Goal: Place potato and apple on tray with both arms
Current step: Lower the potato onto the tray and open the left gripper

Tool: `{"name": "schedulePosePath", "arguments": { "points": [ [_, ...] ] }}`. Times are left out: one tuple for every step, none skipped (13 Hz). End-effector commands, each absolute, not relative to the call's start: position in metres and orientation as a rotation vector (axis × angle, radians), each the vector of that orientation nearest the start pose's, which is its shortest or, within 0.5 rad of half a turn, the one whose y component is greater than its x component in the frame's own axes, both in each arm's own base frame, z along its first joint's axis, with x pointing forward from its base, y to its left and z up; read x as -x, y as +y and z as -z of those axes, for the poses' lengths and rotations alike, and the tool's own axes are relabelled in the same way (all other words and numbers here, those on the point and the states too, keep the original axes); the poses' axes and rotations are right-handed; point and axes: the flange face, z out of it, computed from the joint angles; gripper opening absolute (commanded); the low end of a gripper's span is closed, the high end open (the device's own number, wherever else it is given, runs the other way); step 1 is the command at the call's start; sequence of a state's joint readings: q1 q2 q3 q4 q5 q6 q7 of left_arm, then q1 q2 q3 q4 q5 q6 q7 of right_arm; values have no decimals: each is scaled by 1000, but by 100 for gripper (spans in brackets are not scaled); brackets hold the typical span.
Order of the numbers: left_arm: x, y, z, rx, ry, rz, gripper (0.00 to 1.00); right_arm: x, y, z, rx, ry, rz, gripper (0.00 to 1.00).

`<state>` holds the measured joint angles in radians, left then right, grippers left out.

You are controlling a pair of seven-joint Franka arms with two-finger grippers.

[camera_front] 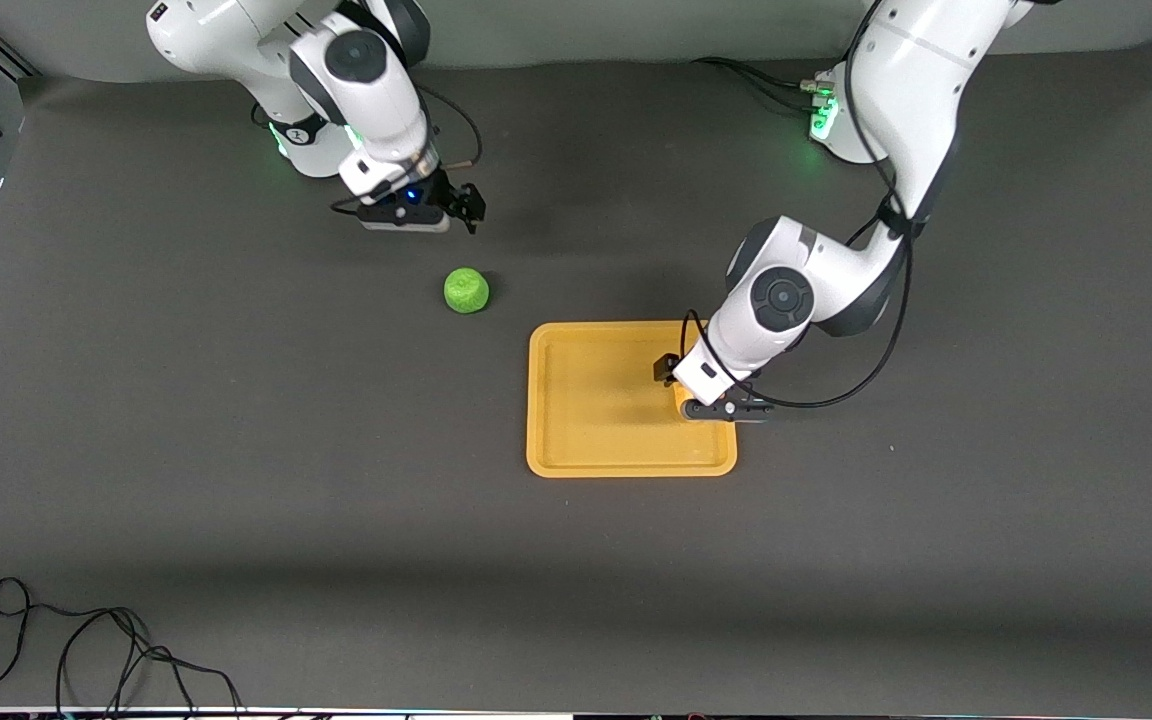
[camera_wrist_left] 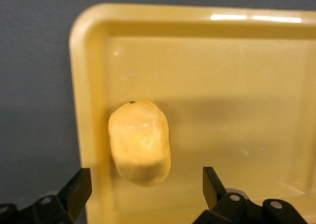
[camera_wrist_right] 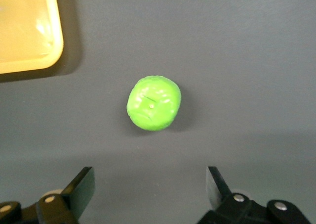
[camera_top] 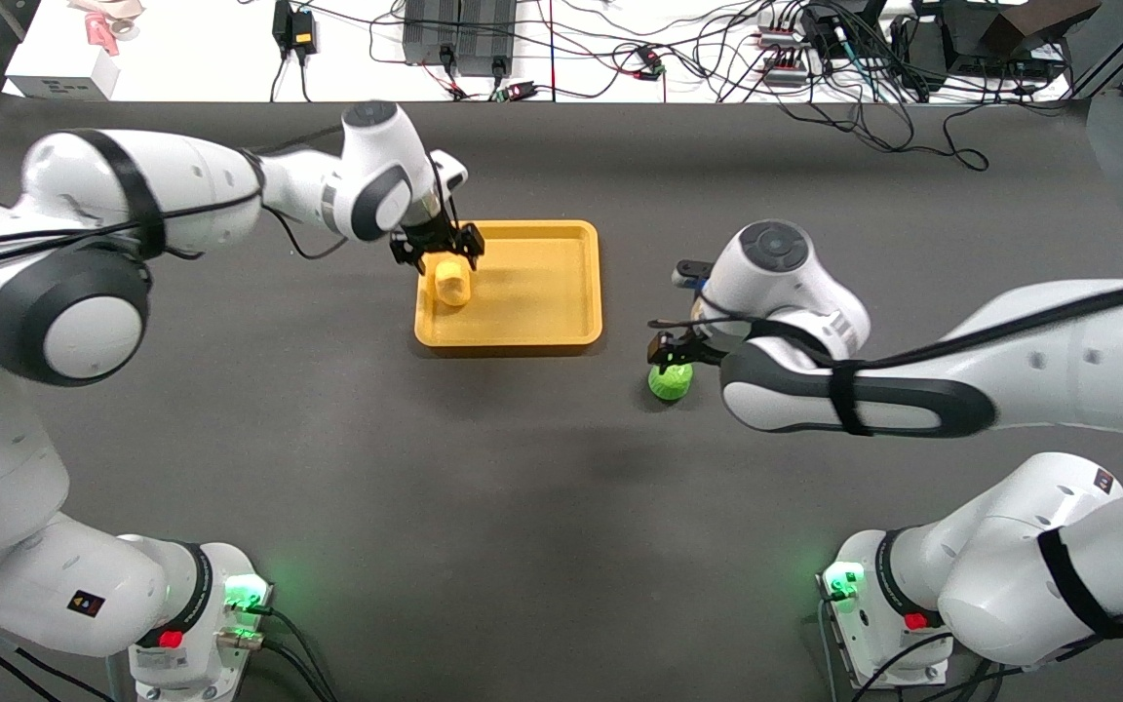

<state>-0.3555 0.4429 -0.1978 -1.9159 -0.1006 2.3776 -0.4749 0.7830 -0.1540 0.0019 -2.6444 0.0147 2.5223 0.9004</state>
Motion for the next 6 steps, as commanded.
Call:
{"name": "schedulePosePath", "arguments": {
  "points": [
    [-552,-261,-359,3251,-154,-60,100,-308,308,-256,3103,235,35,100],
    [-552,-236,-382,3226,-130,-76,100,-312,308,-242,3095,242,46,100],
    [-547,-215,-399,3164,-31,-105,100,-315,304,-227,3093,258,50,100],
    [-553,-174,-418,3093,-19,-76,100,-321,301,-217,3087,279,64,100],
    [-556,-144,-434,3078,16,-50,100,-325,297,-208,3086,286,74,100],
    [-558,-116,-450,3077,85,-33,100,-326,296,-200,3080,288,86,100]
  ]
}}
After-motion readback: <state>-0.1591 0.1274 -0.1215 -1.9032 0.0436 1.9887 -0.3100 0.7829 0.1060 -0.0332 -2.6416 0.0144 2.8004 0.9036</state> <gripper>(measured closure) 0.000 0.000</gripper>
